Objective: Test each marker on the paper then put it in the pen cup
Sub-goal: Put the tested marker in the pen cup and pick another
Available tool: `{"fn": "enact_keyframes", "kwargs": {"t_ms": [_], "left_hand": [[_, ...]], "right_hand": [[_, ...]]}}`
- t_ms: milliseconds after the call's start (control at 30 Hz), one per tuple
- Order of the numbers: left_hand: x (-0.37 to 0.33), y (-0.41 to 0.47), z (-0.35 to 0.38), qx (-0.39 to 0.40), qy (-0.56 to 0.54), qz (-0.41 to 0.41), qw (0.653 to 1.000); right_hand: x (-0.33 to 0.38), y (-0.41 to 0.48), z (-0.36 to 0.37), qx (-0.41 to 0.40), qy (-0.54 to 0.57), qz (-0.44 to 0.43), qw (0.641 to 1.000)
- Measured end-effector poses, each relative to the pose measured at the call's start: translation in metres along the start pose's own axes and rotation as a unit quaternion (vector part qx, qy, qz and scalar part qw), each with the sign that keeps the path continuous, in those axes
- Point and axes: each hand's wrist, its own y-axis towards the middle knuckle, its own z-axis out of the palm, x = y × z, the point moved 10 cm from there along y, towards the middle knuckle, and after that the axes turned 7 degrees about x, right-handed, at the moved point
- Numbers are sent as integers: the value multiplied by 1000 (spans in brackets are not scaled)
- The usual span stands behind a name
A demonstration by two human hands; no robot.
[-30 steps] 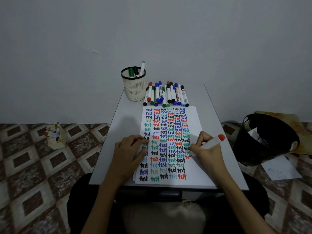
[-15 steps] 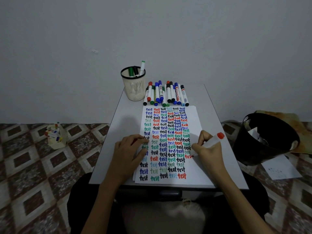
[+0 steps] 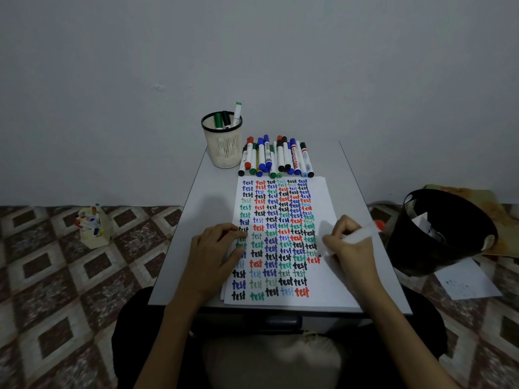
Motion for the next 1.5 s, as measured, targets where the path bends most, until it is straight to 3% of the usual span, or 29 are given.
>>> {"fn": "enact_keyframes", "kwargs": {"t_ms": [100, 333, 400, 500, 667, 800, 1167, 1367, 1500], "left_hand": [[8, -1, -8, -26, -34, -18, 999], [31, -8, -15, -58, 0, -119, 991], [30, -8, -20, -84, -40, -104, 990], [18, -10, -29, -100, -190, -72, 974], [-15, -6, -17, -16, -349, -20, 937], [-26, -5, -17, -16, -415, -25, 909], [-47, -1, -20, -10, -475, -32, 879], [-42, 0, -20, 1, -496, -43, 867], [-42, -2, -21, -7, -484, -33, 874]], "right_hand": [[2, -2, -9, -33, 90, -4, 995], [5, -1, 2, 20, 81, -7, 996], [5, 0, 5, 28, 119, 5, 992], [11, -3, 13, 46, 131, 13, 990], [25, -12, 36, 108, 108, -8, 988], [34, -13, 40, 119, 101, -31, 987], [34, -19, 57, 180, 75, -7, 981], [32, -19, 68, 238, -80, -23, 968], [26, -20, 73, 238, -92, -23, 967]]}}
